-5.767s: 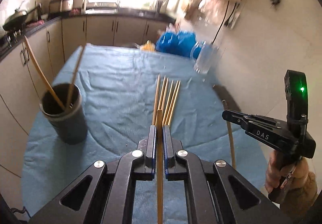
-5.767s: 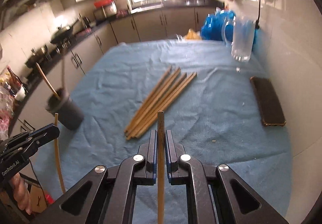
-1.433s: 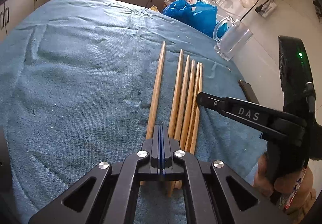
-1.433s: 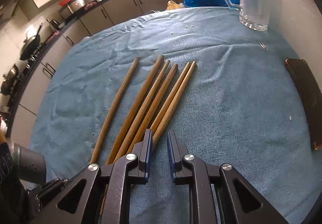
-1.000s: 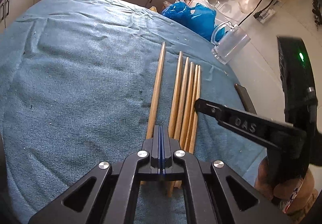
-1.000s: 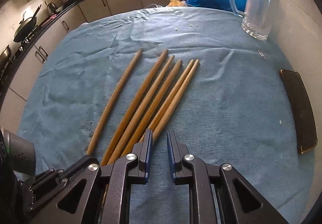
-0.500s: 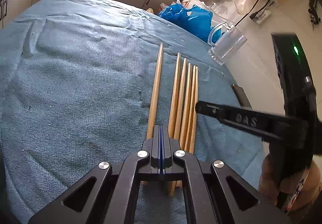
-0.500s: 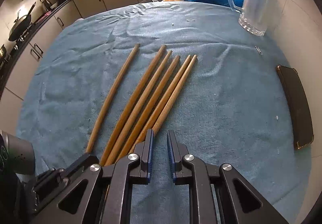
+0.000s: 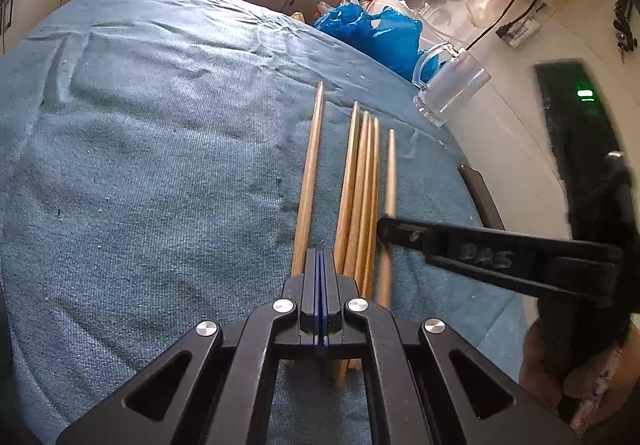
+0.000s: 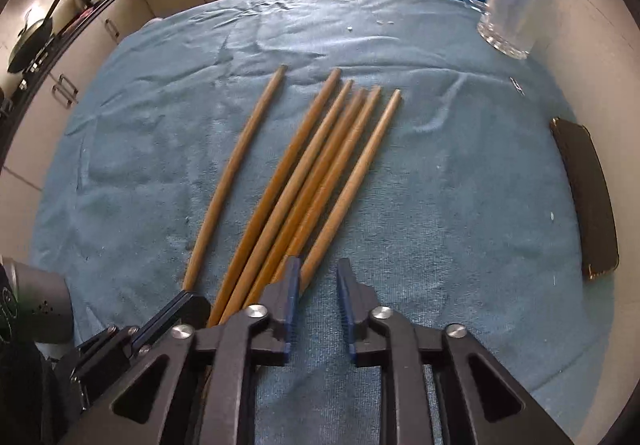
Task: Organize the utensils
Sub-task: 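Lift one chopstick with the left gripper while the right gripper lifts another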
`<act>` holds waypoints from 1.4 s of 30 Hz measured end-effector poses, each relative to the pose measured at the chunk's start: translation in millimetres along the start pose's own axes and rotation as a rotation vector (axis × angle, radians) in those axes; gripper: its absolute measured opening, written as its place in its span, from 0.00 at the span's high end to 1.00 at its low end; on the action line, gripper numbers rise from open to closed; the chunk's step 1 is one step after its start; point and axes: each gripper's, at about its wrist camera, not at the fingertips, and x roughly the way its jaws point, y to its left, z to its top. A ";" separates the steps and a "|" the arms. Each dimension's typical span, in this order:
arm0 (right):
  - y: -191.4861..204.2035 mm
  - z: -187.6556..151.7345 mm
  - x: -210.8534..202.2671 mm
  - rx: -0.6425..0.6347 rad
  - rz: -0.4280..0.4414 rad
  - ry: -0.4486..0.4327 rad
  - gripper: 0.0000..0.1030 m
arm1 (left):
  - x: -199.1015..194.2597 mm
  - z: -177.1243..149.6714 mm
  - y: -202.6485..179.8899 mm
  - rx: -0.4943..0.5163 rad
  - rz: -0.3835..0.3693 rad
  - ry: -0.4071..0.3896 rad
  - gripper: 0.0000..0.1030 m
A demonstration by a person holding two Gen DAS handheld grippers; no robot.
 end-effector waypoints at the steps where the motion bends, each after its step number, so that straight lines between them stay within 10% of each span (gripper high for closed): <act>1: 0.2 2.8 3.4 0.007 -0.011 0.018 0.77 | 0.3 0.4 -0.2 -0.001 0.001 0.002 0.98; 16: -2.1 -20.4 16.3 -0.056 -0.028 0.036 0.92 | -1.1 -2.9 1.6 -0.030 -0.026 0.036 1.00; 29: -53.3 -128.1 -9.2 -0.080 0.074 -0.011 0.92 | -54.6 -54.6 -24.3 0.075 0.191 0.021 1.00; 42: -67.1 -133.1 -41.0 -0.069 0.159 -0.089 0.92 | -15.7 -21.3 -30.8 0.200 0.211 -0.024 0.86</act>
